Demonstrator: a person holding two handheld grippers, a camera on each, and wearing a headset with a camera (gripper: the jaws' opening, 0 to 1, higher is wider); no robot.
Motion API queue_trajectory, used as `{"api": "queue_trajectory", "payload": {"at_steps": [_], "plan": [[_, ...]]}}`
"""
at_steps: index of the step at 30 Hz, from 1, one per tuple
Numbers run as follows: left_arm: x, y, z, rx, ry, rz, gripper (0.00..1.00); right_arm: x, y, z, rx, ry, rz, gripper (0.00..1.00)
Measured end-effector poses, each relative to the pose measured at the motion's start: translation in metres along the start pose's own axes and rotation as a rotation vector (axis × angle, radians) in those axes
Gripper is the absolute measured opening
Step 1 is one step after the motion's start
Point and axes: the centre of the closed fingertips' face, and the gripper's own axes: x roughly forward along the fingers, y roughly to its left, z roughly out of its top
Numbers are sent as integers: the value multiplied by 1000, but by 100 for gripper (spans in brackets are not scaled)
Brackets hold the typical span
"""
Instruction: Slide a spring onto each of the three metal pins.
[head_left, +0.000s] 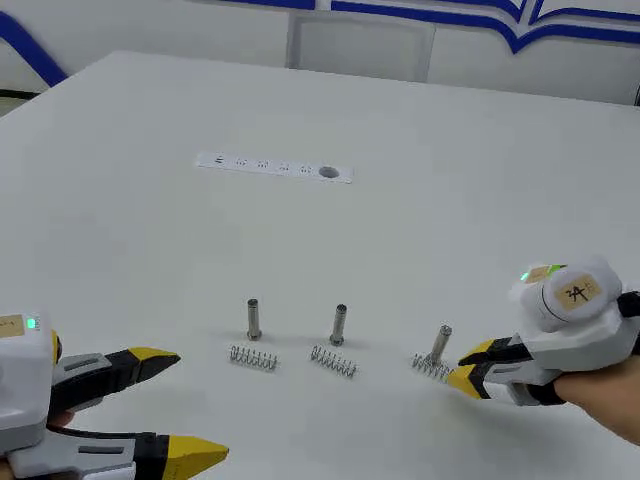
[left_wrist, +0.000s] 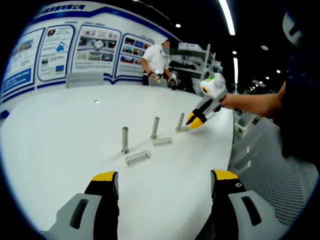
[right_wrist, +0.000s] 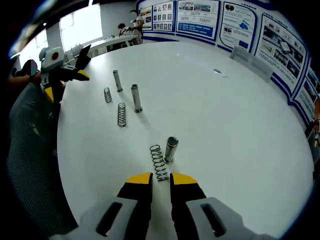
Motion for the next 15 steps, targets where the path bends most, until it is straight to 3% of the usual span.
{"api": "queue_trajectory", "payload": {"at_steps": [15], "plan": [[-2, 6, -1, -14, 2, 30, 76, 10, 0, -6, -77, 42, 55, 14]]}}
